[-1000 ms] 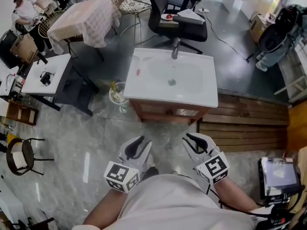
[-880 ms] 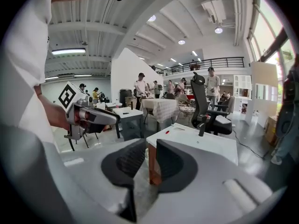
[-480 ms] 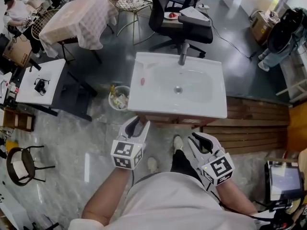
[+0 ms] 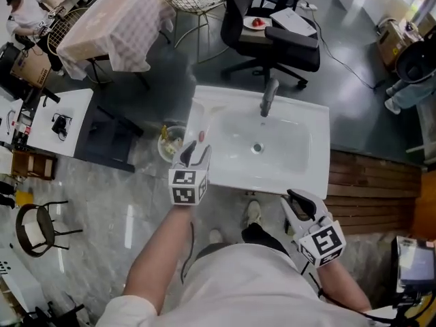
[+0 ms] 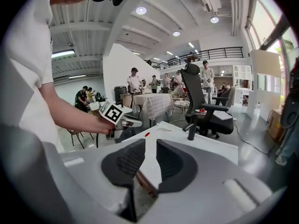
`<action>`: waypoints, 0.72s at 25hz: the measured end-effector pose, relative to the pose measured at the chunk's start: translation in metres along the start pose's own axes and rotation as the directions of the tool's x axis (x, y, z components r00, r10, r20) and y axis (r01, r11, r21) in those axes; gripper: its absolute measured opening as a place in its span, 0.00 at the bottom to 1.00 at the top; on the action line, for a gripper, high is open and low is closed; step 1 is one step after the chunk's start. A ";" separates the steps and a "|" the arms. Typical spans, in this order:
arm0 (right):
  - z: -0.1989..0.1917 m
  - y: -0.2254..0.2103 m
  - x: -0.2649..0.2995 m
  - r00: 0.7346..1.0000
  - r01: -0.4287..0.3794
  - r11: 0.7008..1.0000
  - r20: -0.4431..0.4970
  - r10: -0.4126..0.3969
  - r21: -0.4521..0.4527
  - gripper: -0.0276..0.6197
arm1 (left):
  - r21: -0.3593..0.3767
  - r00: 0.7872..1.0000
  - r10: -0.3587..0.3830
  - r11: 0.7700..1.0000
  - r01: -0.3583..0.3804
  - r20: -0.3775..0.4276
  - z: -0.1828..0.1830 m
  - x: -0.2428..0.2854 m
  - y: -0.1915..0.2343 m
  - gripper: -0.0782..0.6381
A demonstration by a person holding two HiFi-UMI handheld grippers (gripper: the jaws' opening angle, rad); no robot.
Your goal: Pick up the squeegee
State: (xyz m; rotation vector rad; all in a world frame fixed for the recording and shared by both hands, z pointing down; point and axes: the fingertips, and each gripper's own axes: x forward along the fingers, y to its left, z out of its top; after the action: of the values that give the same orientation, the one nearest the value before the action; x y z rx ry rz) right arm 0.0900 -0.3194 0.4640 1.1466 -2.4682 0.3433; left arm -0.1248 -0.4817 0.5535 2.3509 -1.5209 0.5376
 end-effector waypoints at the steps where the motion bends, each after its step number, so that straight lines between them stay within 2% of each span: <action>1: -0.002 -0.011 0.001 1.000 0.000 1.000 -0.007 0.000 0.004 0.14 | -0.002 1.000 0.012 1.000 -0.012 -0.011 0.000 0.017 0.007 0.36; 8: -0.023 -0.071 0.008 0.997 0.010 0.999 -0.071 -0.006 0.052 0.14 | 0.008 0.989 0.091 0.996 -0.091 -0.119 -0.018 0.114 0.044 0.38; 18: -0.037 -0.118 0.013 0.991 0.016 0.997 -0.136 -0.005 0.081 0.14 | -0.015 0.974 0.147 0.988 -0.152 -0.171 -0.035 0.179 0.066 0.38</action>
State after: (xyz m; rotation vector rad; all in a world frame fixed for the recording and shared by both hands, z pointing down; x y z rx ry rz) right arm 0.1827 -0.3896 0.5094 1.1290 -2.3486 0.5066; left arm -0.1238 -0.6373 0.6690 2.1207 -1.6228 0.7266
